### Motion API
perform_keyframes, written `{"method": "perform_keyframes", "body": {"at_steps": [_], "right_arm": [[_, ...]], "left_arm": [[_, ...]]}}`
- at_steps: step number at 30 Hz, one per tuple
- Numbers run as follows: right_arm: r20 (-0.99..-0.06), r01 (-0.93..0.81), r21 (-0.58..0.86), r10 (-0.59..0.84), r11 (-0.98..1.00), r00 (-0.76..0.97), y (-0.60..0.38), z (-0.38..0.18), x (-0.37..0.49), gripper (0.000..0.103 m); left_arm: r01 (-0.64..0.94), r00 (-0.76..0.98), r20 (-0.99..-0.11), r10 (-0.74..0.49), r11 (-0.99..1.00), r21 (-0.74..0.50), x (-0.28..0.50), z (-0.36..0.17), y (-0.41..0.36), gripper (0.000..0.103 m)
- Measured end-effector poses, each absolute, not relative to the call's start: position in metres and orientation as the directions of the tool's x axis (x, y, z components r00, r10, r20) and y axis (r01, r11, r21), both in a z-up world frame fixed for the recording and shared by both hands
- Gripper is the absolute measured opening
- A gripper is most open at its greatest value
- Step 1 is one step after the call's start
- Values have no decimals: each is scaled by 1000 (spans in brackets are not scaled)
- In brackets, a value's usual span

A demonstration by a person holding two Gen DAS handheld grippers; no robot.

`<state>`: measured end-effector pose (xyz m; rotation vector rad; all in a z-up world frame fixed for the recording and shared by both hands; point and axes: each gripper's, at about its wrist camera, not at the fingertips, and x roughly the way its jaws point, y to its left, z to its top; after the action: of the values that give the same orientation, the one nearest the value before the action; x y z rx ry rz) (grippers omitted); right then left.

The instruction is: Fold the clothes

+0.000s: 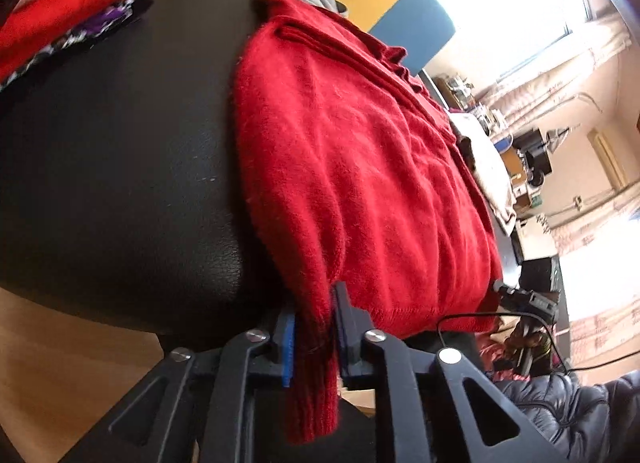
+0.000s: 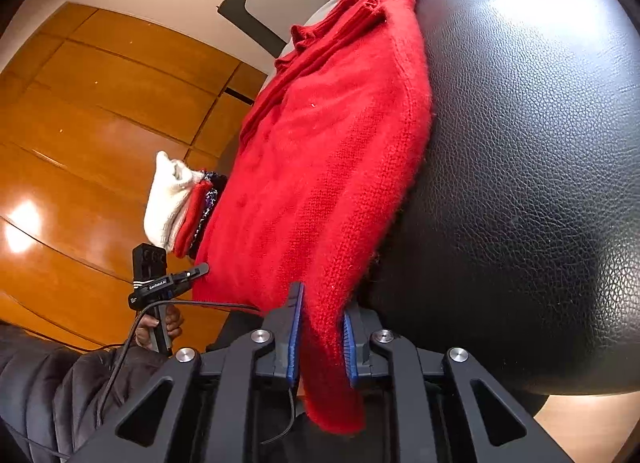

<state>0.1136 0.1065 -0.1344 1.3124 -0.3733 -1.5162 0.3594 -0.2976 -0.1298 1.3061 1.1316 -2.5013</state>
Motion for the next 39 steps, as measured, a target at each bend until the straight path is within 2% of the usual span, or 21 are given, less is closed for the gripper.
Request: {"method": "perform_keyframes", "body": {"at_steps": [5,7,8,9,10,11,13,16,21,27,33,36,39], "right_arm": [[-497,513,781,-851,-356,166,101,-128,122,59],[-535,559,743,-828,-368,166,95,-123,128,60],[-562,579,720,-811,-382,163,91,-120,130,58],[-586,591,701,-794,-399,159,88,-119,131,54],[-610,585,690,-778,-427,152,88,-119,130,36],[-635,581,677,-758,-452,151,89,-120,128,12],[-665,571,670,-725,-475,177,90,-124,126,12],[-652,561,688,-731,-460,199,90,-124,124,12],[-472,504,800,-860,-325,195,86,-108,108,12],[-342,481,847,-925,-227,167,70,-90,83,12],[-270,516,835,-960,-193,78,32,-50,31,12],[-261,526,827,-964,-199,45,13,-39,-7,12],[-284,516,823,-959,-239,9,-8,-43,-48,13]], "left_arm": [[375,-572,-801,177,-812,-447,347,-122,-283,24],[373,-561,-810,169,-823,-429,346,-123,-283,23],[382,-555,-816,161,-822,-423,347,-122,-285,13],[392,-550,-821,156,-819,-419,348,-121,-286,12],[399,-545,-825,152,-818,-415,349,-121,-287,12],[397,-545,-824,155,-818,-416,350,-120,-287,11],[389,-557,-808,193,-798,-459,352,-119,-292,11],[338,-644,-708,291,-722,-603,354,-108,-302,11],[212,-765,-535,359,-643,-736,347,-76,-324,10],[109,-836,-405,372,-610,-785,312,-47,-351,10],[56,-888,-324,327,-622,-781,248,-19,-393,10],[81,-904,-317,285,-616,-783,213,-22,-423,10],[146,-901,-358,245,-607,-781,169,-37,-448,10]]}}
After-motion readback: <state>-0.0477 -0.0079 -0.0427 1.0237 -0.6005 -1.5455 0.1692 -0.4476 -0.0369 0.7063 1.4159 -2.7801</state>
